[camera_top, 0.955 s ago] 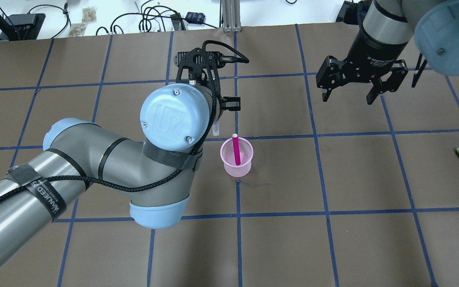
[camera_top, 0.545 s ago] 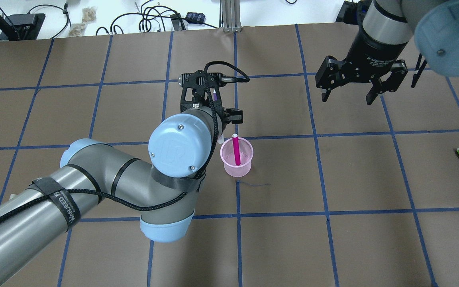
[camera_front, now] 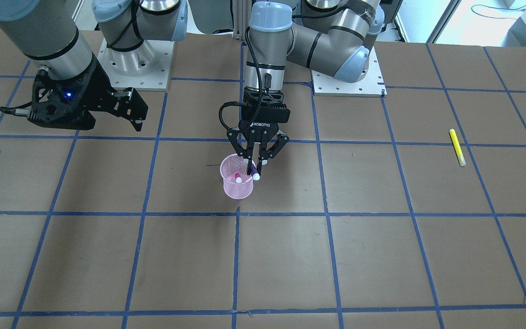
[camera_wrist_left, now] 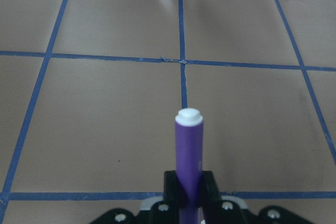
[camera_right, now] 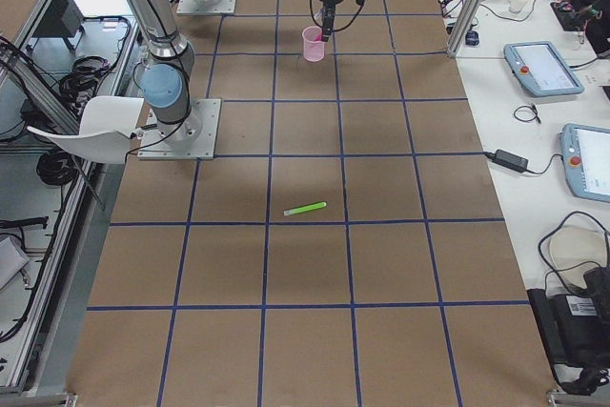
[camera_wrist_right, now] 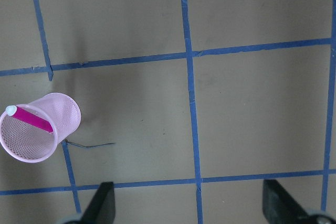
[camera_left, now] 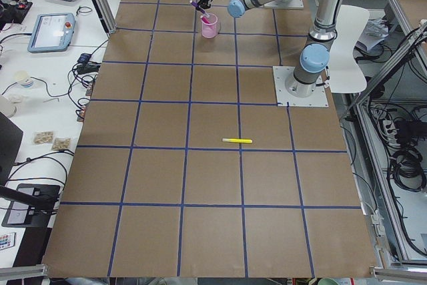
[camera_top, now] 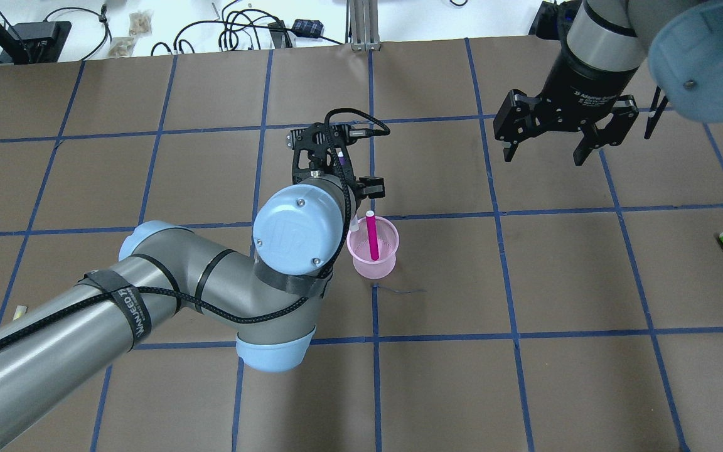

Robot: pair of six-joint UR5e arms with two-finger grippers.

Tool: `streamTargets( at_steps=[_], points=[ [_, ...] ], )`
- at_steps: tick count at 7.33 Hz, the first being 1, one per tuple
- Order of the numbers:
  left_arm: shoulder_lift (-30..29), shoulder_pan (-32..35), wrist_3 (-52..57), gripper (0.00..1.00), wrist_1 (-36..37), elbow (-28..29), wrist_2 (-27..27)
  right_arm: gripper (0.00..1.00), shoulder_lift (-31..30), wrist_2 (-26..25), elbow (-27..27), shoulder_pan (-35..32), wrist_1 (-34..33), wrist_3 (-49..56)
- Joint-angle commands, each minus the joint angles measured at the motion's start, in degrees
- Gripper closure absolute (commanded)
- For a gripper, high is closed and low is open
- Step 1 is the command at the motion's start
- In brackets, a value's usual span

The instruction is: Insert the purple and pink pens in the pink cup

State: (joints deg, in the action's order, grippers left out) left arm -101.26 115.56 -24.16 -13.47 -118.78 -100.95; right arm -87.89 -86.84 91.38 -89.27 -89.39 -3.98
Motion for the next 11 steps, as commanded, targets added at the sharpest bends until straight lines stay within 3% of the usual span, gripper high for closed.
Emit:
streamTargets(
  at_steps=[1,10,11],
  points=[
    [-2.6,0.4,-1.8,1.0,2.7,0.1,-0.1,0.0,0.0,0.0,-0.1,0.0,-0.1,-0.6],
    [-4.7,0.9,-3.4,0.97,4.0,-0.3,0.4,0.0,-0.7,-0.4,1.4,0.4,0.9,0.4],
    [-4.7,0.8,-3.5,0.55,3.9,-0.3,0.4,0.0,-0.7,-0.5,3.0,1.4,0.9,0.4]
  ],
)
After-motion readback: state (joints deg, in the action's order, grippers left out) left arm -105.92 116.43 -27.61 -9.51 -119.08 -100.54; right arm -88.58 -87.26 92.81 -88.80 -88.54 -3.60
